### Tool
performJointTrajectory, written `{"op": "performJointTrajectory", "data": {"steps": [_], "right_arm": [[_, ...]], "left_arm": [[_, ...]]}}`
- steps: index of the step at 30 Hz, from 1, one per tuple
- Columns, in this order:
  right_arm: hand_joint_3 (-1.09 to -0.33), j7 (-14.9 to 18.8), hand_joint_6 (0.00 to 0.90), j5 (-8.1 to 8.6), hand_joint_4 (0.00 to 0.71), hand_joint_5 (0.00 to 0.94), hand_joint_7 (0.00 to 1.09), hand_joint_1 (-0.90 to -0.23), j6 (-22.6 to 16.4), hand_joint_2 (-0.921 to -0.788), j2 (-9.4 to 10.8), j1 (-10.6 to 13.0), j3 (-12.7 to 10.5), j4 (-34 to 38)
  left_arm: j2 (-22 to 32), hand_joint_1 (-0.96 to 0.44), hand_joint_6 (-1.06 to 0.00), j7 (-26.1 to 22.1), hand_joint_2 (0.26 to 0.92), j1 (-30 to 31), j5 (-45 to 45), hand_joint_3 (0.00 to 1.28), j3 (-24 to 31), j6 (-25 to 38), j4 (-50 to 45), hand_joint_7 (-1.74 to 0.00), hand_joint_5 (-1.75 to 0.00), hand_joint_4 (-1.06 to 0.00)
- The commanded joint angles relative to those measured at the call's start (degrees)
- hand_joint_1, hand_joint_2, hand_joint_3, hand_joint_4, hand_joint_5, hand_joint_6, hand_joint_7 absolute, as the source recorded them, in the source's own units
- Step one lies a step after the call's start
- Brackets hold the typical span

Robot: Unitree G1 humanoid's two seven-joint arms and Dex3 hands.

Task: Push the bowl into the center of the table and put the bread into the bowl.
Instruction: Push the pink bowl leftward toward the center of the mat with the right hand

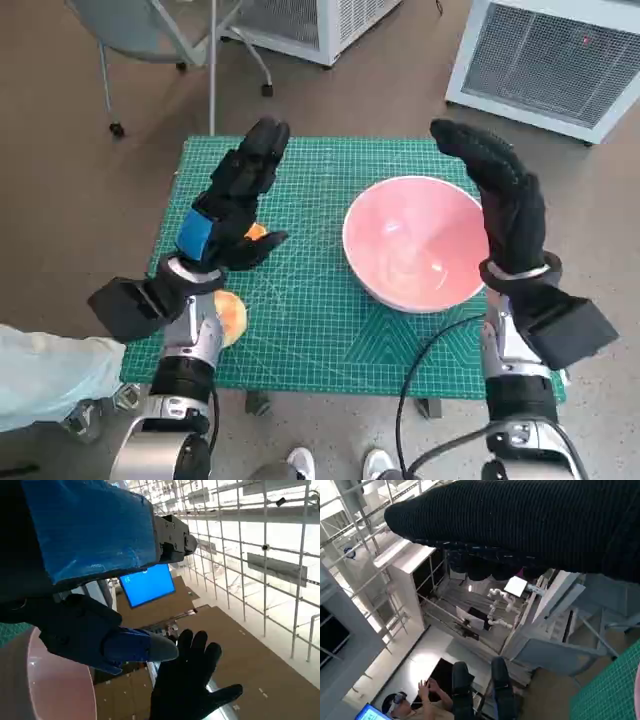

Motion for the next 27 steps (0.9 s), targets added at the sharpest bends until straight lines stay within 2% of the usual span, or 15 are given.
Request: {"op": "performJointTrajectory", "data": {"steps": [1,17,27], "right_arm": [[-0.758,0.7,-0.001,0.55,0.146,0.0,0.5,-0.649,0.6,-0.921,-0.5,0.7,-0.2,0.1],[-0.759,0.6,-0.001,0.04,0.144,0.0,0.5,-0.648,0.6,-0.921,-0.5,0.8,-0.2,-0.2],[-0.759,0.9,-0.001,0.37,0.142,0.0,0.5,-0.648,0.9,-0.921,-0.6,0.4,-0.3,0.3]], "left_arm": [[-0.4,-0.51,-0.15,0.3,0.921,-0.7,0.1,0.28,0.0,-0.2,0.4,-0.01,-0.01,-0.04],[-0.7,-0.53,-0.15,1.5,0.921,-0.6,0.9,0.29,-0.2,-1.4,0.2,-0.01,-0.01,-0.05],[-0.4,-0.55,-0.16,2.0,0.921,-1.1,1.2,0.29,-0.2,-2.1,1.0,-0.01,-0.01,-0.06]]}}
